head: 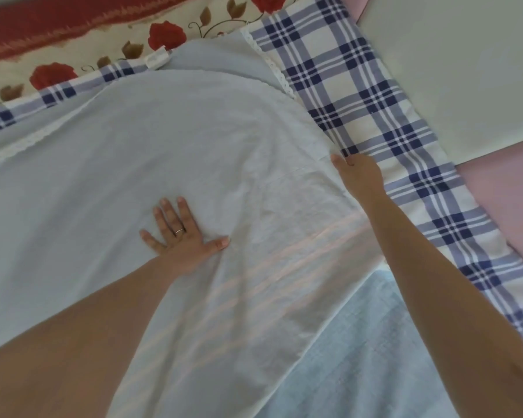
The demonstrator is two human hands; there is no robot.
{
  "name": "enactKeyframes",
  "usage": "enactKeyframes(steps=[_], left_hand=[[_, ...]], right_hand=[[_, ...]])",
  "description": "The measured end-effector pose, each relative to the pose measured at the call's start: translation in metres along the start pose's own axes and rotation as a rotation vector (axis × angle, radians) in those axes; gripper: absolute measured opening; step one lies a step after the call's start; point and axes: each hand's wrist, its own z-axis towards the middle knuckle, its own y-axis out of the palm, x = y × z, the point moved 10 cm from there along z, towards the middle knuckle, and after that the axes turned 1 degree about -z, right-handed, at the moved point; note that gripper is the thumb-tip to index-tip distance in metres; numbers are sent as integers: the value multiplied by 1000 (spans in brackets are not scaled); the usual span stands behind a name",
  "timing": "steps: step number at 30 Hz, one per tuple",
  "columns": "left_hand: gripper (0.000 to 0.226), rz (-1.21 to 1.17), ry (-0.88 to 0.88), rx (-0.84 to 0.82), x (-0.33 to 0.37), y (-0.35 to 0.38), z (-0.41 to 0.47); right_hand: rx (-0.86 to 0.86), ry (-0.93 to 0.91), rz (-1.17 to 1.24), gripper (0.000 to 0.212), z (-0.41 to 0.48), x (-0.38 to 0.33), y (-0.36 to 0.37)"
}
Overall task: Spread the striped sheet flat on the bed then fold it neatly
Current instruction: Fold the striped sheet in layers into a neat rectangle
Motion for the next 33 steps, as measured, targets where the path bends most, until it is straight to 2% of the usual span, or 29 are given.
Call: enactKeyframes(steps=[2, 4, 7, 11, 13, 16, 17, 19, 20, 22, 24, 28, 29, 33], left_hand=[[123, -3, 2, -7, 0, 0, 0], [123, 1, -1, -8, 1, 0, 1], [123, 0, -3, -3, 0, 0, 1], [123, -2, -3, 7, 0, 1, 3], [124, 3, -2, 7, -1, 1, 3], [124, -1, -1, 11, -1, 0, 3], [124, -4, 0, 7, -1, 0, 2], [124, -8, 8, -11, 1, 0, 1], [124, -9, 14, -13, 2, -1, 0], [124, 4, 31, -5, 3, -2, -3], [124, 11, 42, 14, 3, -3, -5], [125, 23, 60, 53, 2, -2, -3], [125, 37, 61, 67, 1, 0, -1], [124, 58, 48, 149, 0, -4, 0]], right_hand=[[26, 3, 43, 53, 2, -5, -10], [-26, 11, 169, 50, 4, -8, -10], [-160, 38, 366, 29, 8, -9, 4], [-220, 109, 339, 25, 10, 3, 21], [-114, 83, 233, 29, 12, 4, 12], [176, 55, -133, 48, -3, 4, -18], [297, -2, -214, 52, -16, -1, -27], [508, -211, -240, 44, -65, -12, -34], [540, -306, -226, 41, -97, -13, -26], [471, -391, -228, 43, -165, 5, 10], [407, -287, -233, 47, -226, 51, 47], [356, 151, -192, 58, -287, 148, 90], [346, 199, -194, 60, -290, 157, 95], [318, 198, -208, 63, -287, 158, 102]])
